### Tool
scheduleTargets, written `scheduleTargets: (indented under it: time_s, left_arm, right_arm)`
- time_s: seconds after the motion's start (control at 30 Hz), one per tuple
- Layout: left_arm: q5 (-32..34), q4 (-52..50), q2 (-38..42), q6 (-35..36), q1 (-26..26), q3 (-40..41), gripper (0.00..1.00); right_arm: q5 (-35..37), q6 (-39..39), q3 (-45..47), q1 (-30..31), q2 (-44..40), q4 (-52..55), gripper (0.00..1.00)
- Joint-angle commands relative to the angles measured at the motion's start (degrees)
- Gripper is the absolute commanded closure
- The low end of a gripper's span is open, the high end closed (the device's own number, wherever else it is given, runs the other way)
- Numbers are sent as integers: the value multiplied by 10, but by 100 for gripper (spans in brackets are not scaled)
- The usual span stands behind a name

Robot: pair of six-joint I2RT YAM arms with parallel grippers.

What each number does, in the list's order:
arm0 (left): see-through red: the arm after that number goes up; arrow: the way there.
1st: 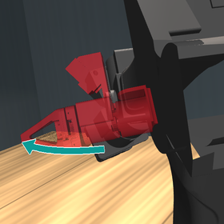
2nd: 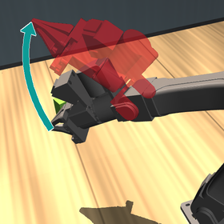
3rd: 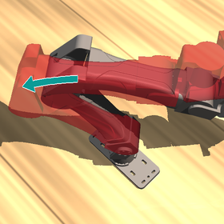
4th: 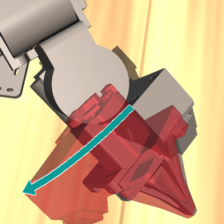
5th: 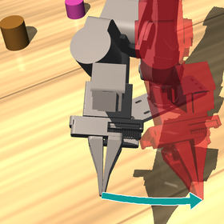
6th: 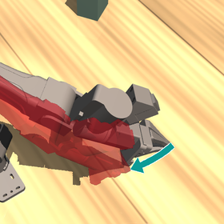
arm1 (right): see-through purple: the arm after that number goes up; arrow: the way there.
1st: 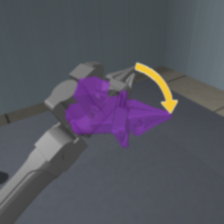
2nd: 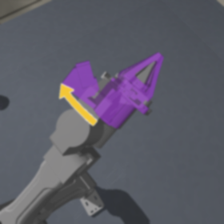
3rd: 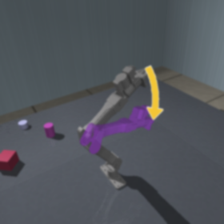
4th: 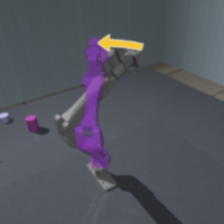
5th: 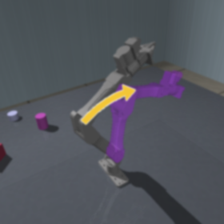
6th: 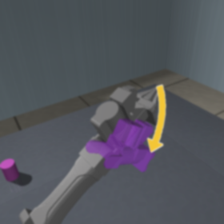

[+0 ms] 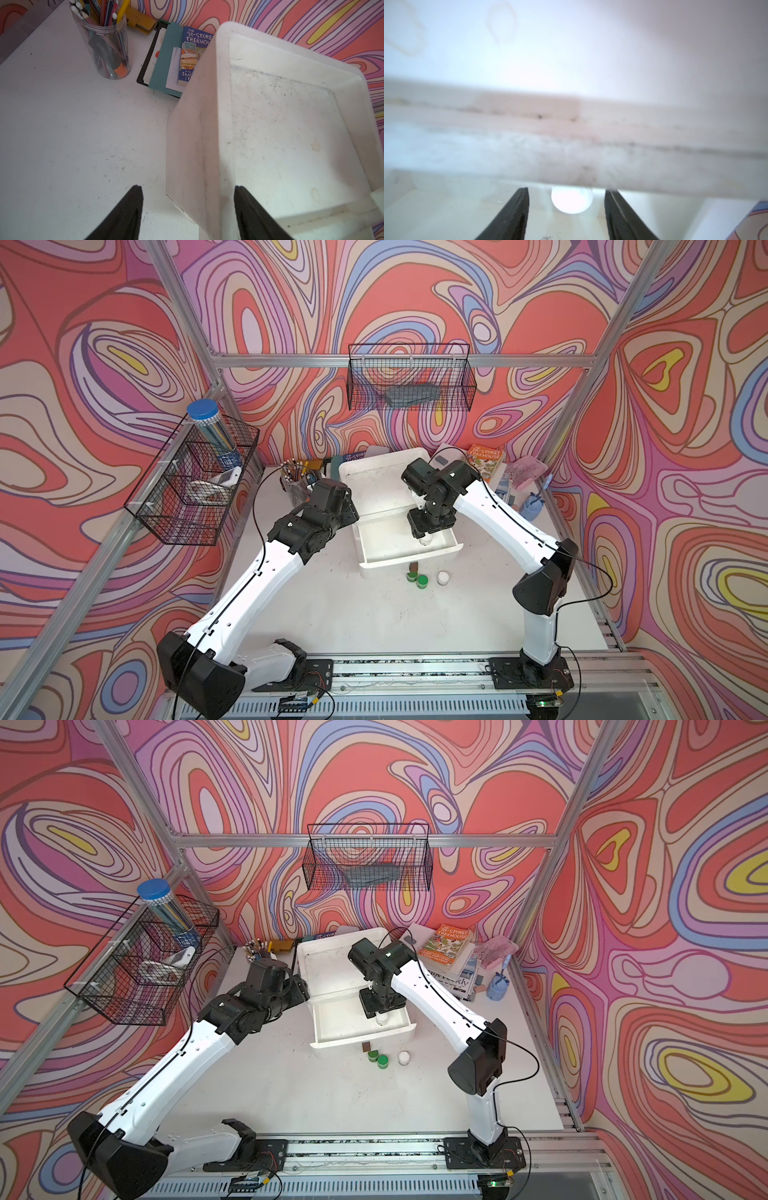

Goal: Put the paint cans in the drawer according to color
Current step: Place the paint can in the storage box, then adjust the storage box at the center of the board.

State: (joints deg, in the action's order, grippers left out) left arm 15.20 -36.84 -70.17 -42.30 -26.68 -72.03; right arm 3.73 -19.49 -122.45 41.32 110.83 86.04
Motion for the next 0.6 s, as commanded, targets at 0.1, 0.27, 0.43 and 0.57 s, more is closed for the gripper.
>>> scheduleTargets:
  time_s: [0.1, 0.27, 0.43, 0.57]
  left_arm:
    - [1, 61, 34, 161, -47, -35, 32]
    - [-32, 139, 33, 319, -136, -48, 31]
    - [-57, 212, 21, 470, -243, -35, 28]
    - [-121, 212, -7, 544, -302, -38, 27]
  right_arm:
    - [111, -47, 80, -1, -160, -126, 36]
    - [146, -135, 181, -82, -243, -121, 37]
    - [43, -182, 378, -265, -363, -180, 40]
    - [-44, -201, 507, -343, -411, -210, 41]
